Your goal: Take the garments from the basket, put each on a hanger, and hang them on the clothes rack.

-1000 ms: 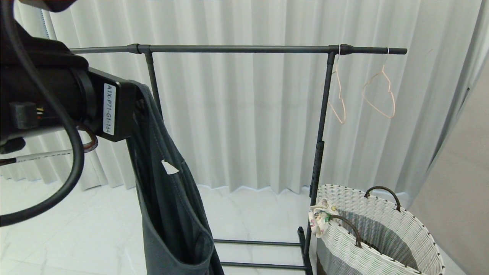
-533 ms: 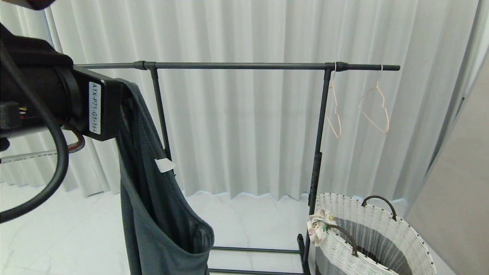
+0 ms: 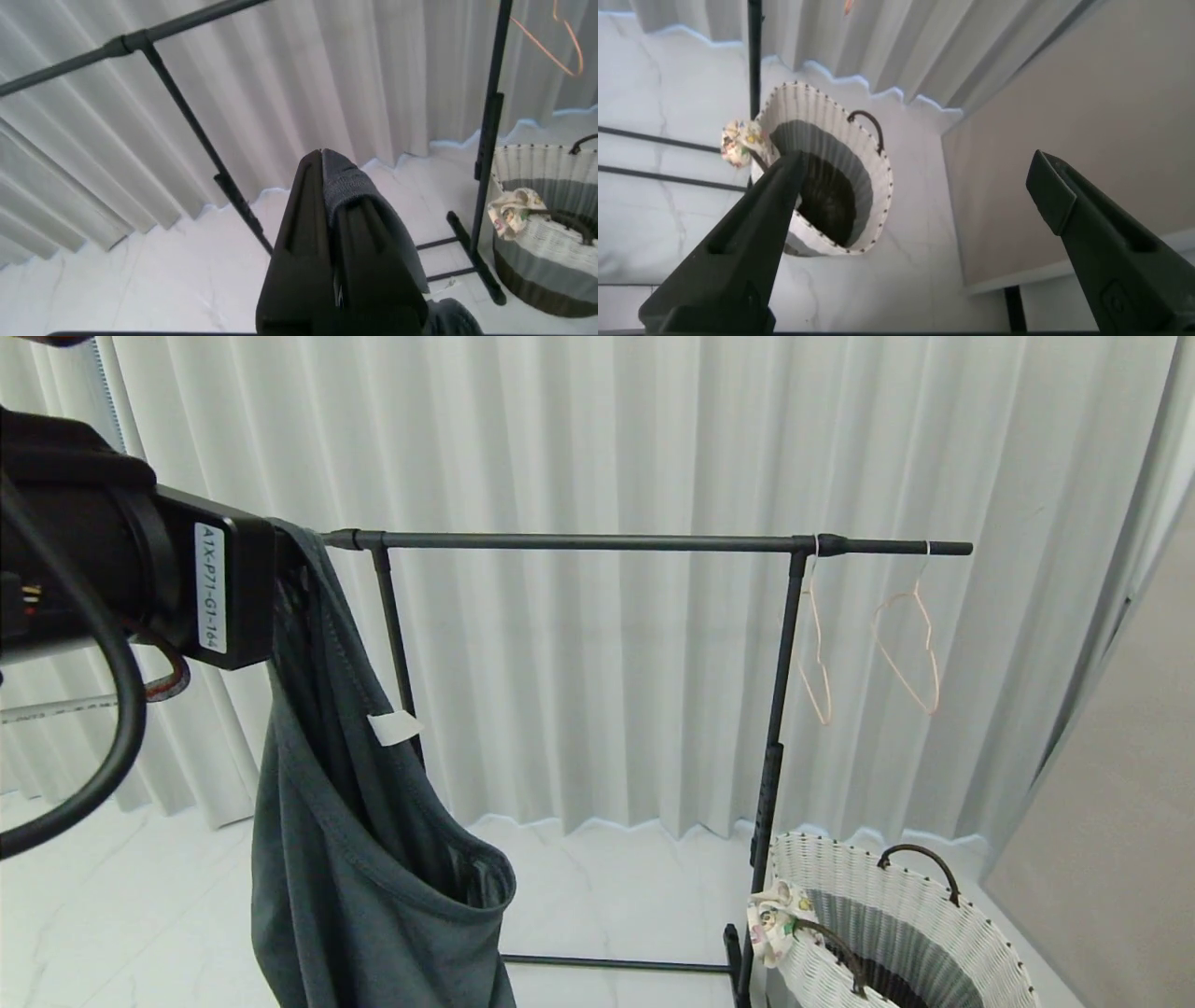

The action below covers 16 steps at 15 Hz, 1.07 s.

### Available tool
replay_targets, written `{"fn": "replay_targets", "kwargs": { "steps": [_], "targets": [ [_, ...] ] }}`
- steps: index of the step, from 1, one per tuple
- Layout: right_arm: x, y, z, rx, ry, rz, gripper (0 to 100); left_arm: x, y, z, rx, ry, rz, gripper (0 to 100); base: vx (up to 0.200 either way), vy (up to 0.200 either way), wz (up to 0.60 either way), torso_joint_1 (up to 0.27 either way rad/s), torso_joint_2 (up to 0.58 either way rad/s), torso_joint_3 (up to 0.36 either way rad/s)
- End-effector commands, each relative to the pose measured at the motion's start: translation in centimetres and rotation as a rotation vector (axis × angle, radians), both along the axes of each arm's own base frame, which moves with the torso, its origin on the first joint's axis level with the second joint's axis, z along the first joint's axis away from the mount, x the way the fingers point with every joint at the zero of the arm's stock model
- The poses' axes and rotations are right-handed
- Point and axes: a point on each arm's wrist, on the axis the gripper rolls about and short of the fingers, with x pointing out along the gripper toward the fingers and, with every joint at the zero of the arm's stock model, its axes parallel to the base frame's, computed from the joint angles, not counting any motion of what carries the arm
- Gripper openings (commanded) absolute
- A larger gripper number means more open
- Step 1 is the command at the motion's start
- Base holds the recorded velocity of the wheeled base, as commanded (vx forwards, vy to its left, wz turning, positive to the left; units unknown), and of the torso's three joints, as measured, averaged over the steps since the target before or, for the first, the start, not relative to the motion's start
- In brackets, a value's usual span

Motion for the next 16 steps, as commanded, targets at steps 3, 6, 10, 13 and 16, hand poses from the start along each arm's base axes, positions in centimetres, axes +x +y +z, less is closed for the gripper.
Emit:
{"fn": "replay_targets", "kwargs": {
  "steps": [3,6,10,13,16],
  "targets": [
    [0.05,0.02,-0.03,0.004,0.001,0.01,100,-0.07,0.06,0.07,0.007,-0.004,-0.002,0,0.0,0.0,0.0,0.259,-0.51,-0.261],
    [0.07,0.02,-0.14,0.004,0.006,0.009,100,-0.07,0.06,0.07,0.015,-0.005,-0.004,0,0.0,0.0,0.0,0.269,-0.53,-0.266],
    [0.16,0.01,-0.62,0.002,0.025,0.006,100,-0.07,0.07,0.29,0.014,-0.011,-0.005,0,0.05,0.0,0.0,0.15,-0.3,-0.149],
    [0.25,0.01,-0.66,0.002,0.028,0.008,100,-0.1,0.09,0.45,0.01,-0.016,-0.005,0,0.2,0.0,0.0,0.02,-0.04,-0.012],
    [0.86,-0.02,-0.9,0.004,0.048,0.006,100,-0.14,0.13,0.48,0.009,-0.017,-0.005,0,0.2,0.0,0.0,0.019,0.0,-0.004]
  ]
}}
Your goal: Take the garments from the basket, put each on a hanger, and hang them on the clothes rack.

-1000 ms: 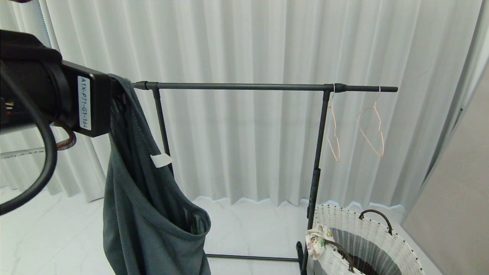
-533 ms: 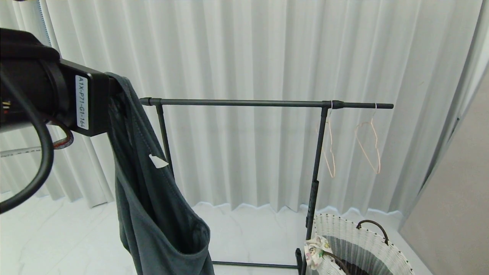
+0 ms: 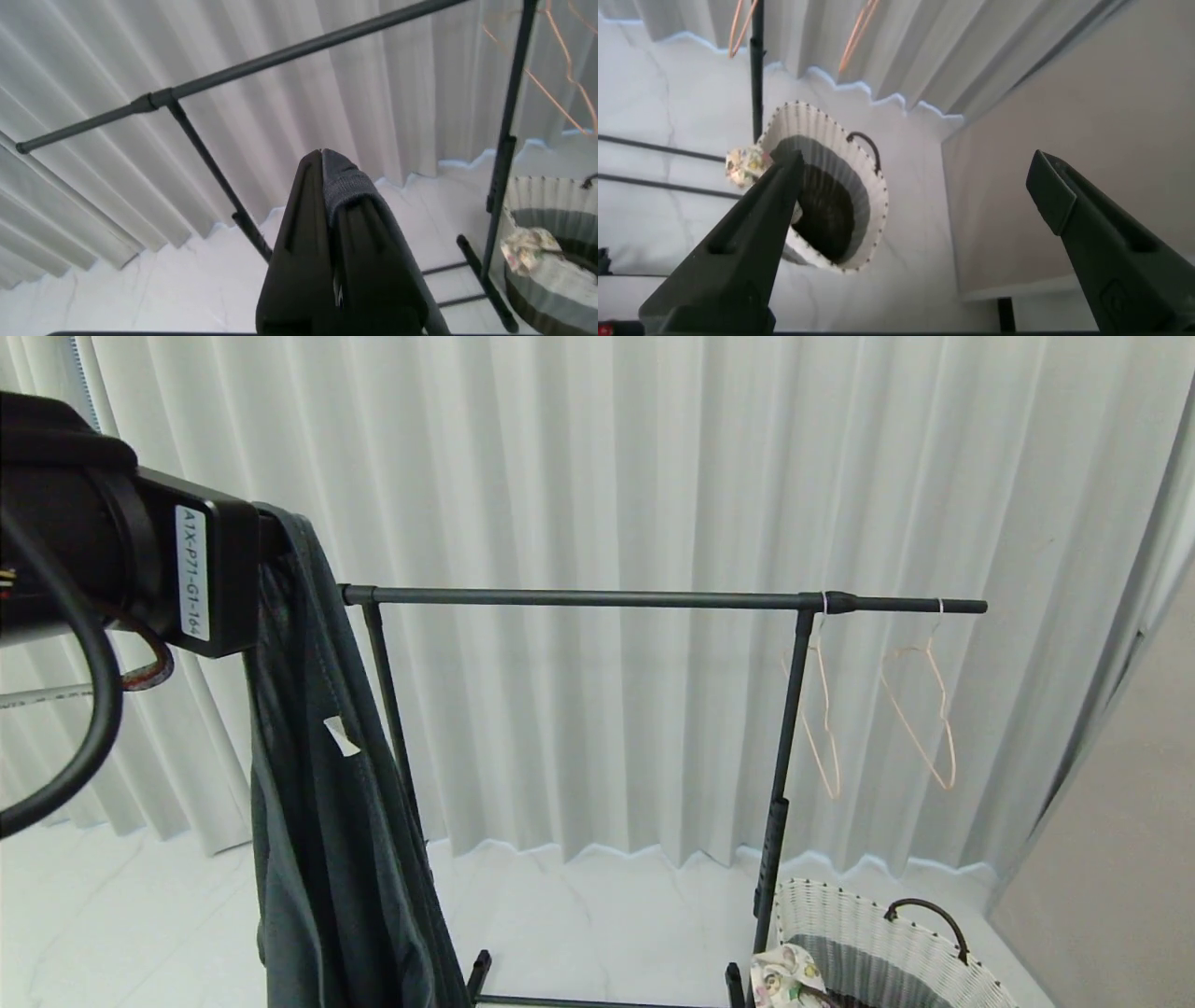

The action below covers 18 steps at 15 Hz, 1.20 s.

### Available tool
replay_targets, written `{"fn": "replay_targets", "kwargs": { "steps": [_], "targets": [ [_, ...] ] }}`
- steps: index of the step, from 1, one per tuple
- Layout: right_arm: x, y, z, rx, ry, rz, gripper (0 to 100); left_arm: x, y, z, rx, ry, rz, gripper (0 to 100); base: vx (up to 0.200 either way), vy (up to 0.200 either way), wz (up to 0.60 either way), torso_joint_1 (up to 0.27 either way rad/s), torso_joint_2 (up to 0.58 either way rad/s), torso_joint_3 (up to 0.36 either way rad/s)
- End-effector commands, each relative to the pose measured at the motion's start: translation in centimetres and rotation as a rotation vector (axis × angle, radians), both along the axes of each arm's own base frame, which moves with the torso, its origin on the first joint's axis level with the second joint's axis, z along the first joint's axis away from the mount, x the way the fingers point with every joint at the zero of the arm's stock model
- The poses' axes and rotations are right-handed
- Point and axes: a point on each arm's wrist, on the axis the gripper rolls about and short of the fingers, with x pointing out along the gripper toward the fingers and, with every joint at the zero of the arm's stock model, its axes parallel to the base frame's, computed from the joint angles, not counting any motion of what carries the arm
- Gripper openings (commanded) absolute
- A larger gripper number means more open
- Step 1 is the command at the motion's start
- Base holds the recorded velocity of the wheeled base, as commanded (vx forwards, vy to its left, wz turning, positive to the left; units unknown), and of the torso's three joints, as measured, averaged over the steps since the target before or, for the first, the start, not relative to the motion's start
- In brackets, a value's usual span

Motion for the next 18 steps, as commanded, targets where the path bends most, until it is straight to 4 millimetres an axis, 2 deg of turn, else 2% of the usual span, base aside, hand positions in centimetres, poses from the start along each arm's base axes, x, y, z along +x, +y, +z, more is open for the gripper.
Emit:
{"fn": "replay_targets", "kwargs": {
  "steps": [1,5,9,13,15,17,18],
  "targets": [
    [0.5,0.0,-0.2,0.001,0.017,0.001,100,0.0,0.0,0.0,0.001,0.001,0.0,0,0.2,0.0,0.0,0.007,0.0,-0.002],
    [2.3,-0.1,-1.0,0.032,0.07,-0.015,100,0.1,-0.1,-0.1,0.002,0.003,0.0,0,0.2,0.0,0.0,0.001,0.0,0.001],
    [6.6,-0.3,-2.6,0.063,0.103,-0.035,100,0.2,-0.2,-0.3,0.01,0.009,0.0,0,0.2,0.0,0.0,0.004,0.0,-0.002],
    [10.3,-0.5,-6.7,0.098,0.156,-0.065,100,0.1,-0.1,-0.9,0.021,0.025,0.001,0,0.2,0.0,0.0,0.004,0.0,0.001],
    [11.5,-0.5,-8.6,0.124,0.182,-0.088,100,0.0,0.0,-1.5,0.032,0.038,0.001,0,0.0,0.0,0.0,0.0,0.0,0.0],
    [13.6,-0.7,-10.7,0.184,0.216,-0.155,100,-0.2,0.4,-2.5,0.04,0.054,0.009,0,0.0,0.0,0.0,0.0,0.0,0.0],
    [14.5,-0.9,-11.5,0.195,0.228,-0.206,100,0.1,0.8,-3.6,0.048,0.063,0.038,0,0.0,0.0,0.0,0.0,0.0,0.0]
  ]
}}
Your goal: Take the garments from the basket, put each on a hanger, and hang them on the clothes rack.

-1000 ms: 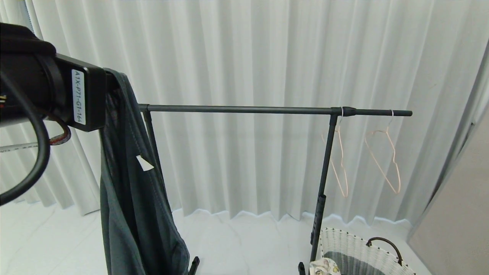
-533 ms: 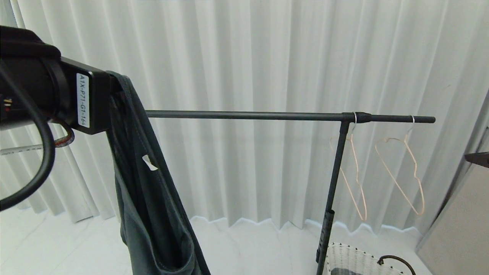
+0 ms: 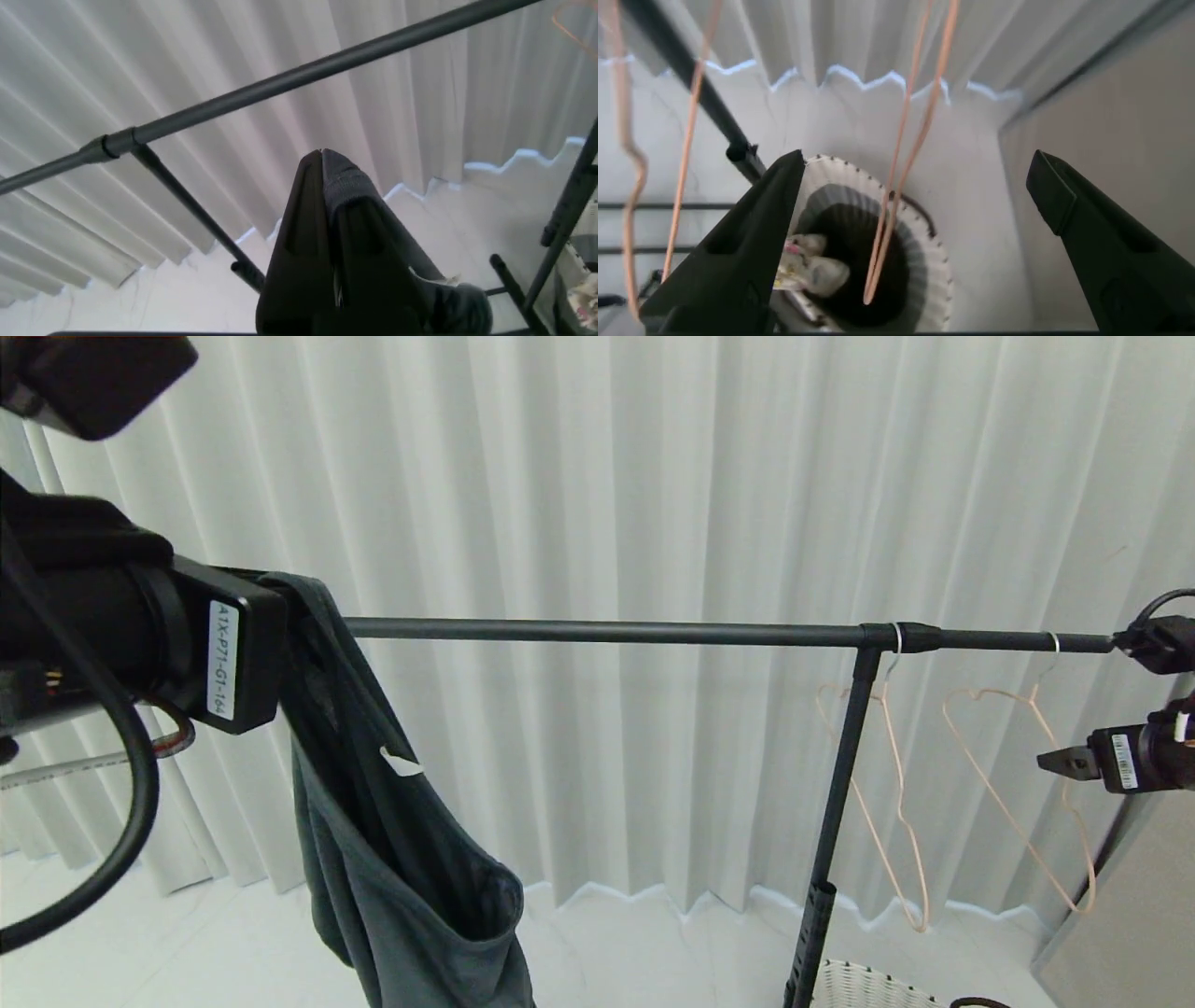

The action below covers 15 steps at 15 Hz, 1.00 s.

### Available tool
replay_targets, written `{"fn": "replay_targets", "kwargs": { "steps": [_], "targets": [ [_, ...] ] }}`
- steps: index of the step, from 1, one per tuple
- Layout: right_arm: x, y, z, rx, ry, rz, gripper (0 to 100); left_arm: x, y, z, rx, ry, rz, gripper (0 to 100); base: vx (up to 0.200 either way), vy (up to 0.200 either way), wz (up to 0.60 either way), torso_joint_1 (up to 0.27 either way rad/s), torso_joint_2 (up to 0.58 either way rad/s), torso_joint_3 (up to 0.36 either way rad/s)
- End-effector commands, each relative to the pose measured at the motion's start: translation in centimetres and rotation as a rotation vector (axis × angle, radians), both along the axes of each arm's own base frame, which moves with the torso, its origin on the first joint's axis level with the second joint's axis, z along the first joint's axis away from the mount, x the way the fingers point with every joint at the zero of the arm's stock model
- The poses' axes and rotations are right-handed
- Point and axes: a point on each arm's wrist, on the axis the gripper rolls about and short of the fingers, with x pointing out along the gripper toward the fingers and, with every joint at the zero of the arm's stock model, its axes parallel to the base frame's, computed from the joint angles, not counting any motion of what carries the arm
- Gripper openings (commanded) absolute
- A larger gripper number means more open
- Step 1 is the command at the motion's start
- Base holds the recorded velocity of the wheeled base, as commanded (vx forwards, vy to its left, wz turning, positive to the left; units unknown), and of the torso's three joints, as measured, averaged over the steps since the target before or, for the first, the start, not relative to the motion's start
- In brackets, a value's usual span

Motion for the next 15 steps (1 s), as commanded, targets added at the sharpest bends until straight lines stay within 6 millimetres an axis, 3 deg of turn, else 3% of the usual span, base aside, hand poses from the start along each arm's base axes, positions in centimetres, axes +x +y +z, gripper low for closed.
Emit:
{"fn": "replay_targets", "kwargs": {
  "steps": [1,5,15],
  "targets": [
    [2.6,-0.3,-3.1,0.018,0.086,-0.079,100,0.2,1.0,-2.1,0.015,0.016,0.053,0,0.0,0.0,0.0,0.0,0.0,0.0],
    [4.7,-0.4,-5.2,0.067,0.111,-0.157,100,0.9,0.9,-3.3,-0.002,-0.011,0.065,0,0.0,0.0,0.0,0.0,0.0,0.0],
    [7.3,-0.6,-6.8,0.12,0.131,-0.21,100,1.3,0.6,-3.6,0.004,0.003,0.068,0,0.0,0.0,0.0,0.0,0.0,0.0]
  ]
}}
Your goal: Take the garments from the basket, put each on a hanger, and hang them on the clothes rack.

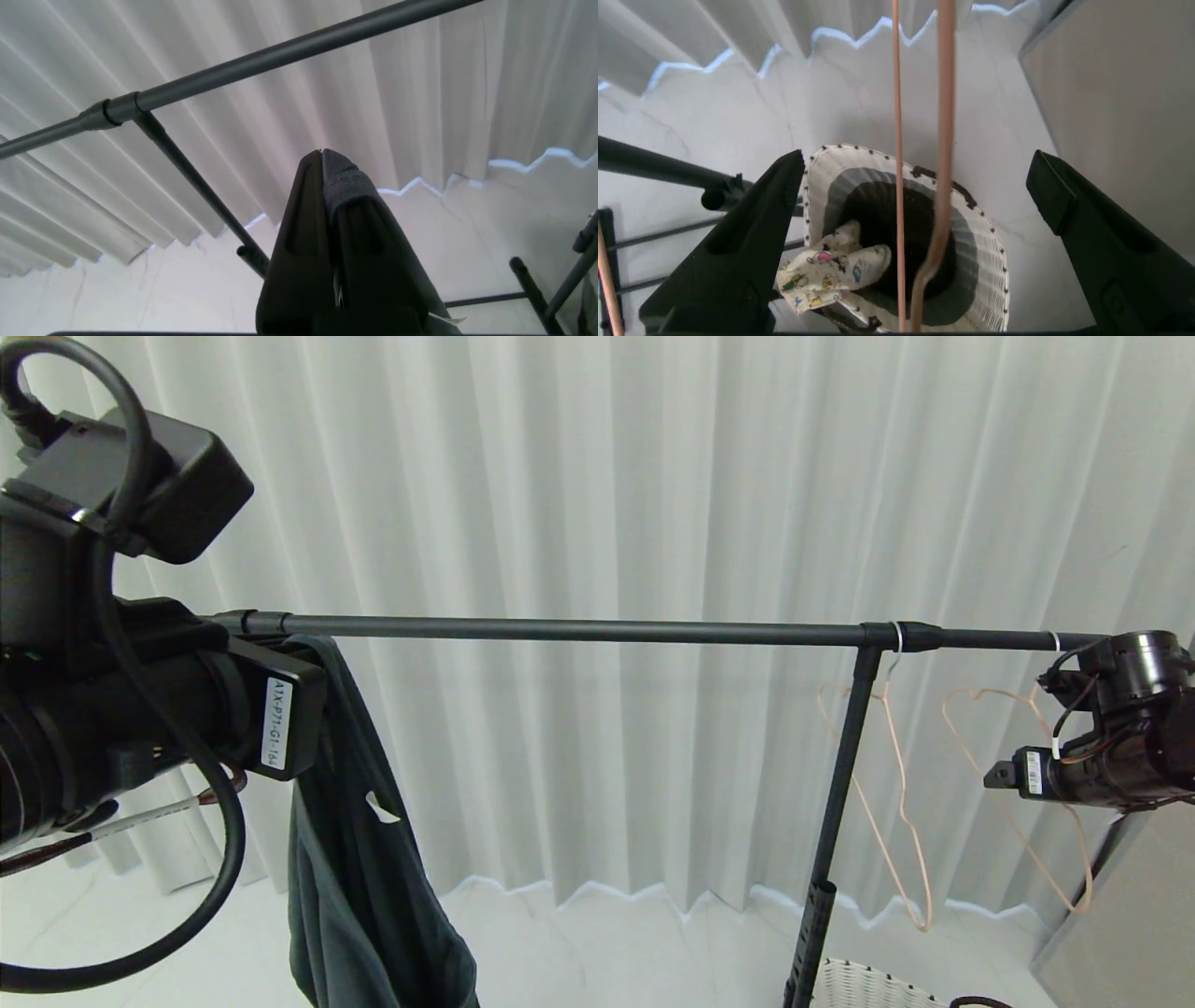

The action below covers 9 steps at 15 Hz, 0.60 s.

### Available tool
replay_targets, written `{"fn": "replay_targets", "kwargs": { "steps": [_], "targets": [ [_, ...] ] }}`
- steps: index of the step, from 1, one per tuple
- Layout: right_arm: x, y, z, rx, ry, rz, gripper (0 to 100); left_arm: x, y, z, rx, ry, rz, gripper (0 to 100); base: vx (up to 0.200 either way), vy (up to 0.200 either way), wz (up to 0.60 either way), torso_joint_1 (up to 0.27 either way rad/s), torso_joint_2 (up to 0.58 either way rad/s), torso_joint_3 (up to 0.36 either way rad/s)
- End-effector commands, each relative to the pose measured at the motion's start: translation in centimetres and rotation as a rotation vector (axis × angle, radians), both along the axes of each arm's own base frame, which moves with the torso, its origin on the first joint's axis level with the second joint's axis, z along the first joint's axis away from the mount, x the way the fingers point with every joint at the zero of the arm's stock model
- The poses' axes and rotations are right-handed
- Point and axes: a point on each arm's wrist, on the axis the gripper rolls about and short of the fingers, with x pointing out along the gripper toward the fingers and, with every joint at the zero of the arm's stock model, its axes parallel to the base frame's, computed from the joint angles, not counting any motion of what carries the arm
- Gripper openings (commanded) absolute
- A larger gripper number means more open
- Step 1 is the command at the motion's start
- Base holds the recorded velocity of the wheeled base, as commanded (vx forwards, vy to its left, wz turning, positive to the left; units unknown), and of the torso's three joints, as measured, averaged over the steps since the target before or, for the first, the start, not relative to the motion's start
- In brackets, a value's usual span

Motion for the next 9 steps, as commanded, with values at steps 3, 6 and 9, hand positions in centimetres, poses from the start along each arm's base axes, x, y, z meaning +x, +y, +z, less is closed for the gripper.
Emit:
{"fn": "replay_targets", "kwargs": {
  "steps": [3,6,9],
  "targets": [
    [0.34,-0.07,-0.7,0.005,0.02,-0.009,0,0.03,-0.03,-0.03,0.001,0.001,0.0,0,0.0,0.0,0.0,0.0,0.0,0.0],
    [0.5,-0.07,-0.43,-0.007,0.01,-0.019,0,0.01,0.02,0.05,-0.002,-0.001,0.002,0,0.0,0.0,0.0,0.0,0.0,0.0],
    [0.47,-0.11,0.09,-0.022,-0.006,-0.032,0,0.04,0.14,0.07,-0.003,-0.003,0.008,0,0.0,0.0,0.0,0.0,0.0,0.0]
  ]
}}
